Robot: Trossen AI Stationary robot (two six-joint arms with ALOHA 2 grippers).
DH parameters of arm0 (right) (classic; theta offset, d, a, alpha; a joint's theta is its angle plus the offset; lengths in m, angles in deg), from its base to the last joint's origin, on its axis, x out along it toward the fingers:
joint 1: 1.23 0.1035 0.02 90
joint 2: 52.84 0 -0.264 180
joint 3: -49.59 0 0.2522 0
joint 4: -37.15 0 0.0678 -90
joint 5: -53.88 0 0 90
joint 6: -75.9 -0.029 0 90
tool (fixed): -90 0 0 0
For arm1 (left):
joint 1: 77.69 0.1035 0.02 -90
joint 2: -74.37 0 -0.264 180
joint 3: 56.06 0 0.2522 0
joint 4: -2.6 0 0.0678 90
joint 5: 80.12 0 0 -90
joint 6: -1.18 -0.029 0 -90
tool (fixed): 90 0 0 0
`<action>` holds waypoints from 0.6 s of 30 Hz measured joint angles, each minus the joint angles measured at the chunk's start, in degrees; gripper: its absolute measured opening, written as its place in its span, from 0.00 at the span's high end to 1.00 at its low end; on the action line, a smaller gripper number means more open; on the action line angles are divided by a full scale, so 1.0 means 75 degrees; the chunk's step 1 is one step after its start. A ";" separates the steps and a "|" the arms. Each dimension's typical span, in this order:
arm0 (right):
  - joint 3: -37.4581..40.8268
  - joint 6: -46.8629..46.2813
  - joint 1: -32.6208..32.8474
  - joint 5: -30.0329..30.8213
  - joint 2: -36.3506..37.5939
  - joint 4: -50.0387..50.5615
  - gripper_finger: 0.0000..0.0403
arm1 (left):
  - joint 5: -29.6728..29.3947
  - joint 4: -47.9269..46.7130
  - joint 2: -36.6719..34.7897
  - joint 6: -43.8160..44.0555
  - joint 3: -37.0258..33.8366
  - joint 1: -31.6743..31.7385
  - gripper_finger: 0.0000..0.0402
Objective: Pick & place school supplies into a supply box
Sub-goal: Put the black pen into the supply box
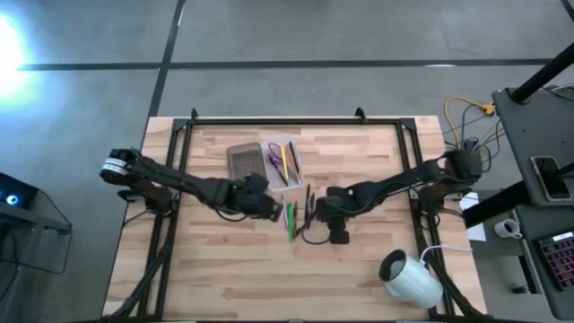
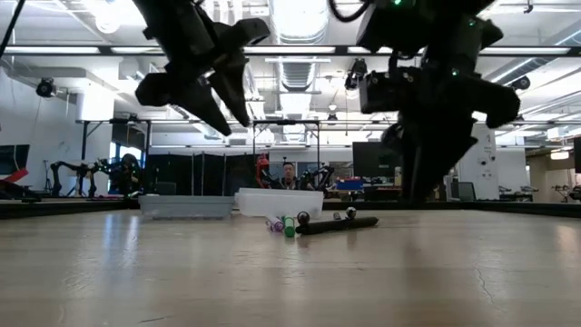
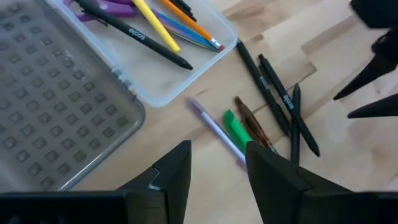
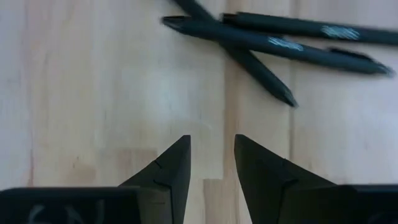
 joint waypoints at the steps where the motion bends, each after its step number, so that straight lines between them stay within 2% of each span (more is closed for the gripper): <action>1: -0.0064 0.0193 0.0000 0.0000 -0.0111 0.0028 0.72 | -0.0025 -0.0021 -0.0008 0.0018 0.0000 -0.0040 0.66; 5: -0.0522 0.0702 -0.0002 0.0069 -0.0512 0.0033 0.72 | -0.0062 -0.0041 -0.0046 0.0074 0.0000 -0.0184 0.66; 8: -0.0946 0.1134 -0.0001 0.0486 -0.0844 0.0142 0.72 | -0.0064 -0.0118 -0.0084 0.0164 0.0000 -0.0273 0.66; 13: -0.1633 0.1753 -0.0006 0.1071 -0.1504 0.0849 0.71 | -0.0062 -0.0135 -0.0150 0.0184 0.0000 -0.0410 0.66; 18: -0.2053 0.1946 -0.0002 0.1250 -0.1983 0.1407 0.69 | -0.0065 -0.0276 -0.0165 0.0363 0.0000 -0.0550 0.66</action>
